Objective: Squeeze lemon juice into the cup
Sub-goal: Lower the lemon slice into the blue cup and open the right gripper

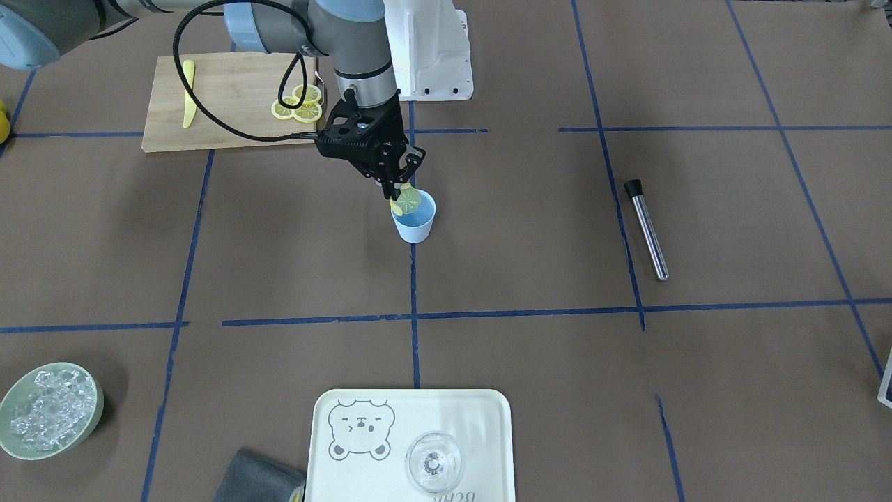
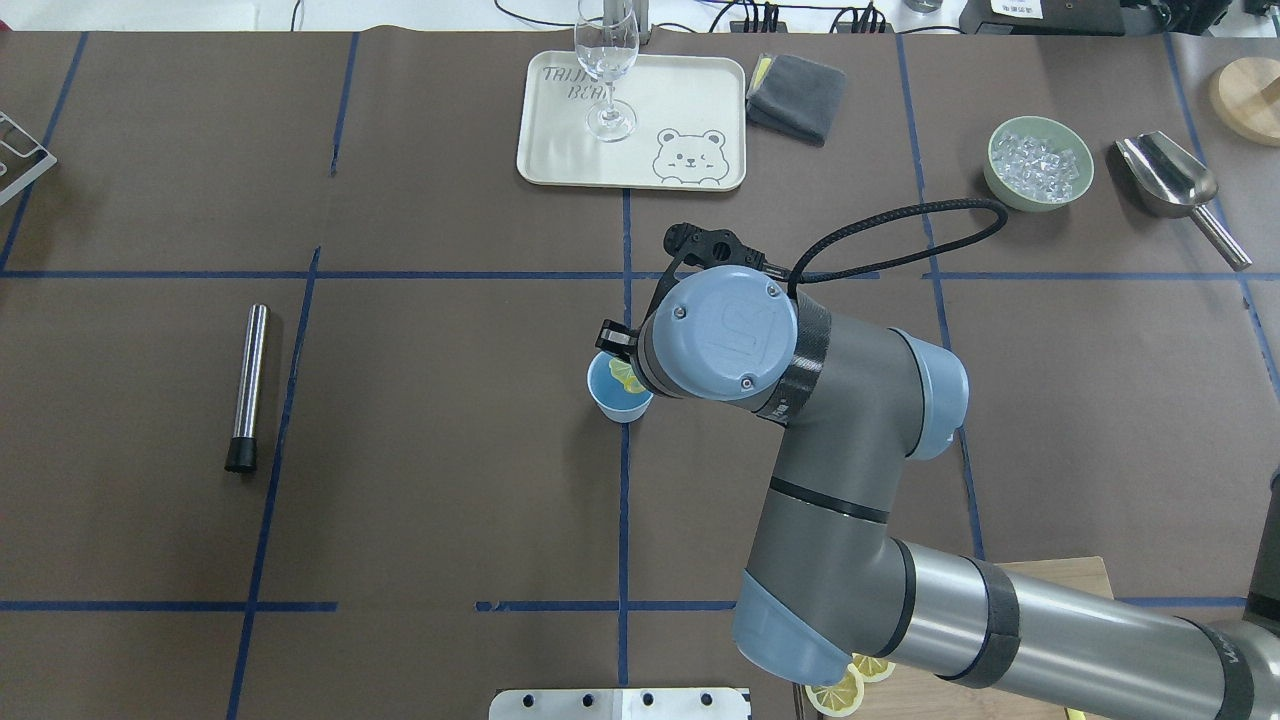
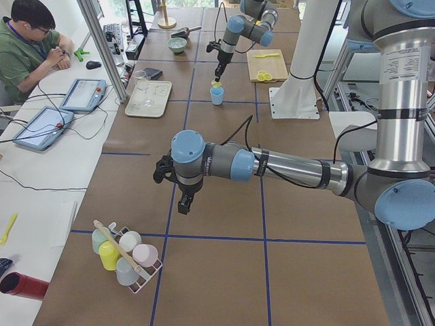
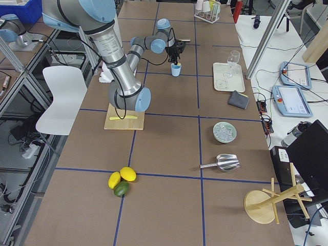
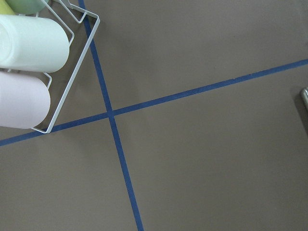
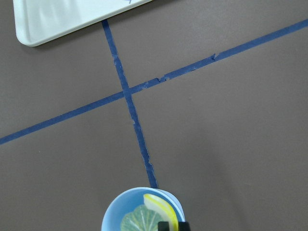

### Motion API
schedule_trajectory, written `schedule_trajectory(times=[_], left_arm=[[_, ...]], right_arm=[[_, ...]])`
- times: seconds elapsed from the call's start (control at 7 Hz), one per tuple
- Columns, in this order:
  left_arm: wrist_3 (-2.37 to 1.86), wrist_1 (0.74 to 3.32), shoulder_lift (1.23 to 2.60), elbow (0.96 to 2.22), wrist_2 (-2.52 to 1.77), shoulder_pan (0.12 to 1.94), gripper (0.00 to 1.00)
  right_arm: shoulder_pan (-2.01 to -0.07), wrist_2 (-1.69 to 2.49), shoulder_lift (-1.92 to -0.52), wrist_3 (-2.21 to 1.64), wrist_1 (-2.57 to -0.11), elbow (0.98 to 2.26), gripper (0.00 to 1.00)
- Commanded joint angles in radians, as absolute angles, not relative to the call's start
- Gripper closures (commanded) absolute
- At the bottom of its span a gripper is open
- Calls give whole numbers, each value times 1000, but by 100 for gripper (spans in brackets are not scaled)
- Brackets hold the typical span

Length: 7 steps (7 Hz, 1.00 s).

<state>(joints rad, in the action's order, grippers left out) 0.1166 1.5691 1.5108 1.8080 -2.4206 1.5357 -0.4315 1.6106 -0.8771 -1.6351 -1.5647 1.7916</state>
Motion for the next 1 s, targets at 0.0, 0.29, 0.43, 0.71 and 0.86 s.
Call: schedule_trajectory(times=[0.0,0.29,0.43,0.71,0.86], left_arm=[[118,1569,1511,1807,-2421,1537,0],[118,1571,1511,1807,-2421,1536,0],[118,1571,1511,1807,-2421,1536,0],[118,1571,1511,1805,-2421,1537,0],[118,1571,1511,1805,-2421,1536,0]], right_arm=[[-431,1611,-870,-1638,-1565,1792,67],[-431,1611,-870,-1638,-1565,1792,54],[-431,1612,-870,-1637,-1565,1792,44],[-431,1614,-868,-1640,-1563,1796,42],[-431,1612,-868,-1644,-1531,1795,42]])
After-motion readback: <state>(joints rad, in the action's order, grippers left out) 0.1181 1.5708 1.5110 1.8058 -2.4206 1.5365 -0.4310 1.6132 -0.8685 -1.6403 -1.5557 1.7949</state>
